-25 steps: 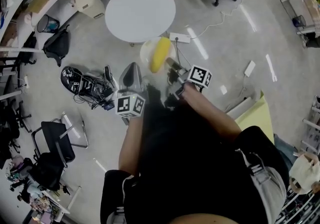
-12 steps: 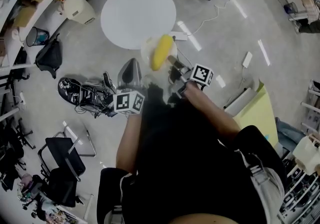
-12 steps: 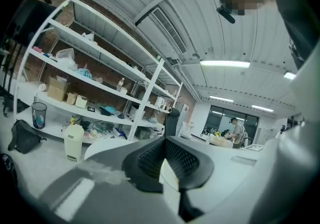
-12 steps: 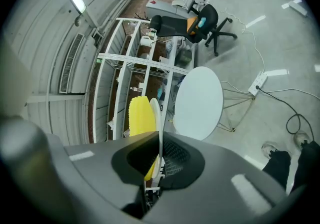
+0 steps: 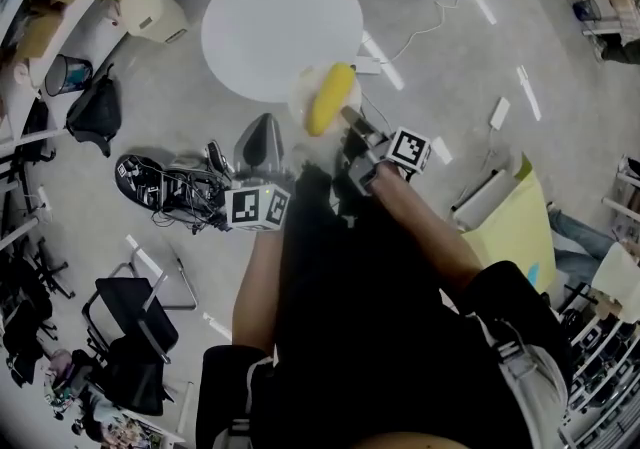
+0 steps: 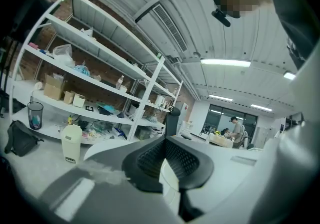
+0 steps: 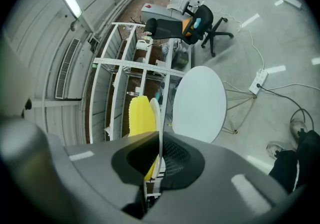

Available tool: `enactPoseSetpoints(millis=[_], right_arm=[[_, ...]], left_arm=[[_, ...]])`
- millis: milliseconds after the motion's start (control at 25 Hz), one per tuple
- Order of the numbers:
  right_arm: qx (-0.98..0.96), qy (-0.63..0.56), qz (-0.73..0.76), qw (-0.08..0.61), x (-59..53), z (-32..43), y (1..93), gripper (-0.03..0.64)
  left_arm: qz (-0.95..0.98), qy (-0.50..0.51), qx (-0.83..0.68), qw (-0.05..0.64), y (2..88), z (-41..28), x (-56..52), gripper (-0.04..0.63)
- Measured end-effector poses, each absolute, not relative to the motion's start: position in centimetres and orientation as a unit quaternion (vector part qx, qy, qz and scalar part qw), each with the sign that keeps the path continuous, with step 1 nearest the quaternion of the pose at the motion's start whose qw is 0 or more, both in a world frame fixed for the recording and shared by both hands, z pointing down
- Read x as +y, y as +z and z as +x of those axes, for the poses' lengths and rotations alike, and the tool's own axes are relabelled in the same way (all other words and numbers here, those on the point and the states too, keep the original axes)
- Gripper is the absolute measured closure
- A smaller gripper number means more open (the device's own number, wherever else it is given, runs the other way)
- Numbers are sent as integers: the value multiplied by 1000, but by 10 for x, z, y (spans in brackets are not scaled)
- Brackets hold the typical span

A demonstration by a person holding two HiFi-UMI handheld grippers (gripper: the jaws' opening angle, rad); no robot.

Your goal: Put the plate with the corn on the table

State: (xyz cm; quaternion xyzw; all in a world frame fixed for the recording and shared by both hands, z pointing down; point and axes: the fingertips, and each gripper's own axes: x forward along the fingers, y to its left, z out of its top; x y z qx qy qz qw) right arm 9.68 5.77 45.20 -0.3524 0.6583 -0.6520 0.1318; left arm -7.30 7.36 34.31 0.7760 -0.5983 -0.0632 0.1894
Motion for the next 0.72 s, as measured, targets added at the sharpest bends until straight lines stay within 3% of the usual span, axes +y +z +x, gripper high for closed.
enactPoseSetpoints(millis=[720], right_arm=[[661,-658,-343,113,33,97,510,598]], left_arm=[[754,-55,-624,197,408,-66,45,591]])
